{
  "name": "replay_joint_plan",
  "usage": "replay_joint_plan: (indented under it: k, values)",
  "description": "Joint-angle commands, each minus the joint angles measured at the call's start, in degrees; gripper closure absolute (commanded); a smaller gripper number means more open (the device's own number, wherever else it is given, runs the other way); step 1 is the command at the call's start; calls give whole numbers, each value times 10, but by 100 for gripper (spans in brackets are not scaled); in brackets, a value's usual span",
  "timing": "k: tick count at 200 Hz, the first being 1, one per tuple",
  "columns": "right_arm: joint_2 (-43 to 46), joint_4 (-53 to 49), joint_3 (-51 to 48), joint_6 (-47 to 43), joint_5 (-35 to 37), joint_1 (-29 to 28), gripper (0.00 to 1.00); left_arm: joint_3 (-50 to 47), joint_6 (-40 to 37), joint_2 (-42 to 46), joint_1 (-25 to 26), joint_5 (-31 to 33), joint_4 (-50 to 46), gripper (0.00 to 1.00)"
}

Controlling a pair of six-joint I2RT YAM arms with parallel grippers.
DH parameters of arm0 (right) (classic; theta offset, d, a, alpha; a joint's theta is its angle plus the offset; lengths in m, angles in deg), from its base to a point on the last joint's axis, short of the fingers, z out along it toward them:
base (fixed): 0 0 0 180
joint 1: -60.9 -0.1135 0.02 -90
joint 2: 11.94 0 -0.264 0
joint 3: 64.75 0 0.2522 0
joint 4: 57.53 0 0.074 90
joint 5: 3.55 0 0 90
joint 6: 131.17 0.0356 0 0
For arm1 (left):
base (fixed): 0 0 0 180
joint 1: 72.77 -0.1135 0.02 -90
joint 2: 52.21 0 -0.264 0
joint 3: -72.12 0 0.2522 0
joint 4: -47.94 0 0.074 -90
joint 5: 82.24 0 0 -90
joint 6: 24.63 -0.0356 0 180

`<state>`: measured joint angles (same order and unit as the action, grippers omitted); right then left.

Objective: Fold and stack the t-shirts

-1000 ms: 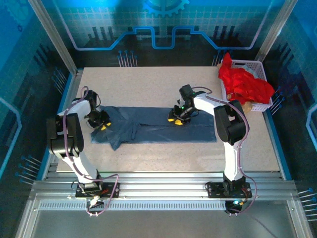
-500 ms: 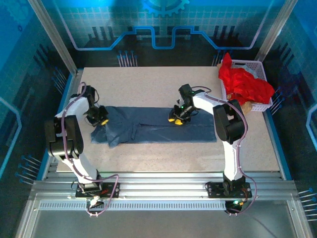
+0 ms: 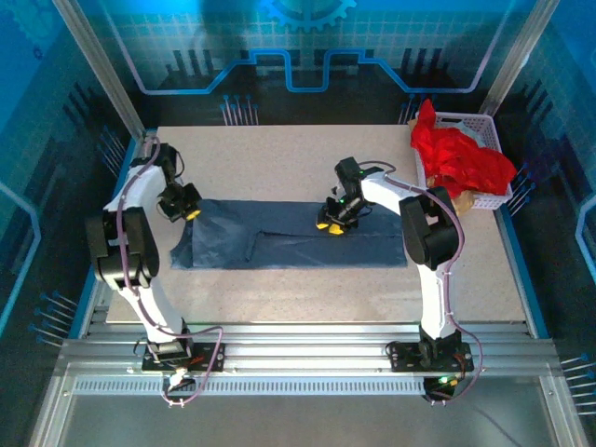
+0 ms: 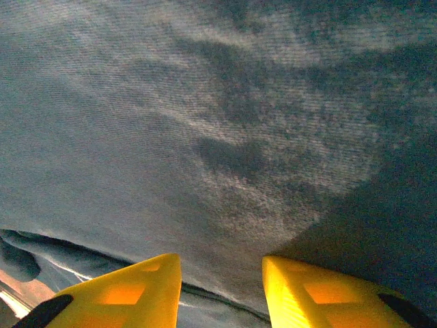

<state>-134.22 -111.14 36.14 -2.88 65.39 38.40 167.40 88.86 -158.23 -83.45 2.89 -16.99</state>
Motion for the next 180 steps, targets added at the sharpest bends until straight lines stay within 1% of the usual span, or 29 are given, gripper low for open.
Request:
replay_joint_plan:
  k: [1, 71, 78, 91, 99, 110, 122, 141, 149, 161, 170, 180]
  values:
    - [-31, -41, -6, -11, 32, -8, 61, 33, -23, -26, -3, 18, -31, 100]
    - [-29, -41, -5, -13, 35, -10, 61, 79, -54, -89, -3, 55, -25, 100]
    - [-28, -39, -5, -13, 34, -11, 61, 78, -56, -93, -2, 58, -20, 96]
    - [-25, -36, -4, -15, 32, -14, 61, 82, -59, -99, -1, 68, -16, 85]
    - [-21, -34, -2, -17, 31, -15, 61, 83, -59, -96, 0, 75, -13, 82]
    - [-16, -35, 1, -19, 32, -17, 61, 78, -57, -84, 0, 87, -3, 77]
    - [-8, -34, 2, -20, 33, -20, 61, 75, -49, -69, 1, 100, -1, 67]
    - [15, -33, 1, -21, 44, -22, 61, 67, -32, -29, 8, 125, -9, 60]
    - [29, -32, -3, -22, 51, -22, 61, 56, -22, -4, 12, 134, -12, 59]
    - [55, -20, -16, -21, 65, -22, 61, 32, 5, 36, 17, 129, -19, 59]
    - [75, -9, -28, -22, 75, -22, 61, 4, 34, 67, 20, 112, -18, 59]
    - [95, 5, -42, -23, 79, -20, 61, -31, 70, 93, 23, 76, -13, 62]
